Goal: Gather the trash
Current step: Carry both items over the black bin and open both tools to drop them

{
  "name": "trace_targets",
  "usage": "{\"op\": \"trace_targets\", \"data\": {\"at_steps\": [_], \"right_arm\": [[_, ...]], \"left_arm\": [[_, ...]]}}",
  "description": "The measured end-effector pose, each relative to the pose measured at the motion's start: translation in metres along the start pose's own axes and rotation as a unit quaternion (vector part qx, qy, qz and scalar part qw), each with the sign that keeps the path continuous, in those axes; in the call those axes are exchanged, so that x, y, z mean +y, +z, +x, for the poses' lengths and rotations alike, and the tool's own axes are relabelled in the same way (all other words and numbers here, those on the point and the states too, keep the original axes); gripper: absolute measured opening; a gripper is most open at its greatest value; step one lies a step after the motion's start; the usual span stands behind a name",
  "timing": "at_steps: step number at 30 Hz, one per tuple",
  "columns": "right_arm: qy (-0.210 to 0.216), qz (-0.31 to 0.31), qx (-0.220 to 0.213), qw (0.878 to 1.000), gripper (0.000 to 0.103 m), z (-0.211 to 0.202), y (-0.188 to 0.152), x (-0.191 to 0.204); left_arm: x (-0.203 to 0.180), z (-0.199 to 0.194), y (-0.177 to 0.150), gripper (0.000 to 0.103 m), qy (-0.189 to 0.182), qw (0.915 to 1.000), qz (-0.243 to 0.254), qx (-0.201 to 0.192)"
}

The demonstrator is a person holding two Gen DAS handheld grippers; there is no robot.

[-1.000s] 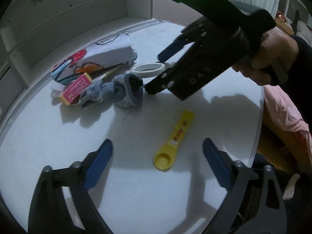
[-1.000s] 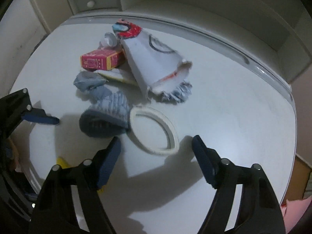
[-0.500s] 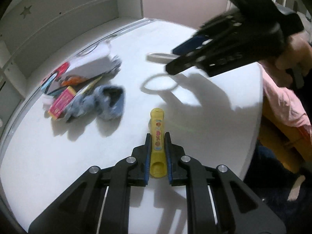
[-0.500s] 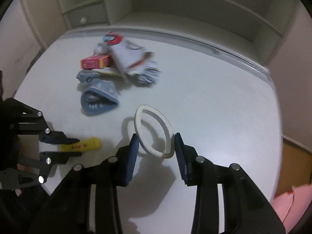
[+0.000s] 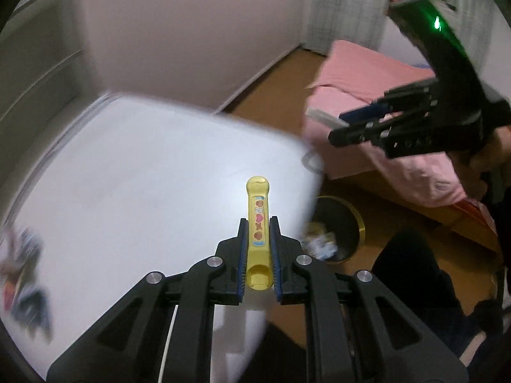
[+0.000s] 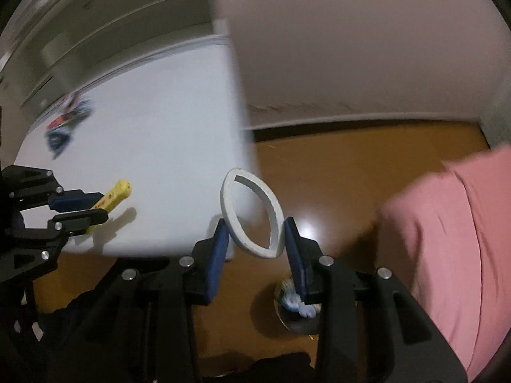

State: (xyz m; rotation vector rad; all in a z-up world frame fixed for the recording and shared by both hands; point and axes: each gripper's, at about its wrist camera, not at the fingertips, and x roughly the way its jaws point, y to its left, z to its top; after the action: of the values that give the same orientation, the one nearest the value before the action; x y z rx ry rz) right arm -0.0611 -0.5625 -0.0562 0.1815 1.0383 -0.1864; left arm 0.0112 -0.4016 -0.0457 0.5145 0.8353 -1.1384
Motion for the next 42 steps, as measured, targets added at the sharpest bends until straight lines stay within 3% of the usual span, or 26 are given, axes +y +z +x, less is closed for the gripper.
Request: {"op": "trace_targets", "data": {"at_steps": [9,16,19,28,37,39,41,42], "right_arm": [[-0.041,0.156,0.016,0.987,0.035,-0.001,-0.110,-0.127],[-0.047,0.250,0.033,0.966,0.035,0.054,-0.177,-0.171],[-0.048,0.279,0.047,0.958,0.035,0.084,-0.198,-0.185],[-0.036,0.316,0.074,0.945,0.035,0.139,-0.224,-0.201],[-0.022,0.319,0.072,0.945,0.035,0.150,-0.219,-0.204],[-0.021,0.320,0.071,0.944,0.035,0.151,-0.218,-0.204],[-0.019,0.322,0.072,0.944,0.035,0.151,-0.219,-0.205],[-0.018,0.322,0.072,0.944,0.036,0.152,-0.218,-0.205]], "left_arm": [[-0.122,0.090,0.045,0.012,-0.088,0.9929,0.078,0.014],[-0.149,0.182,0.033,0.012,-0.114,0.9881,0.088,0.054],[-0.153,0.219,0.023,0.012,-0.108,0.9880,0.084,0.071],[-0.152,0.282,-0.015,0.012,-0.112,0.9856,0.046,0.118],[-0.157,0.300,-0.008,0.013,-0.121,0.9842,0.039,0.123],[-0.156,0.301,-0.008,0.020,-0.120,0.9838,0.038,0.127],[-0.156,0.300,-0.008,0.043,-0.117,0.9843,0.038,0.126],[-0.155,0.298,-0.008,0.045,-0.116,0.9850,0.037,0.122]]}}
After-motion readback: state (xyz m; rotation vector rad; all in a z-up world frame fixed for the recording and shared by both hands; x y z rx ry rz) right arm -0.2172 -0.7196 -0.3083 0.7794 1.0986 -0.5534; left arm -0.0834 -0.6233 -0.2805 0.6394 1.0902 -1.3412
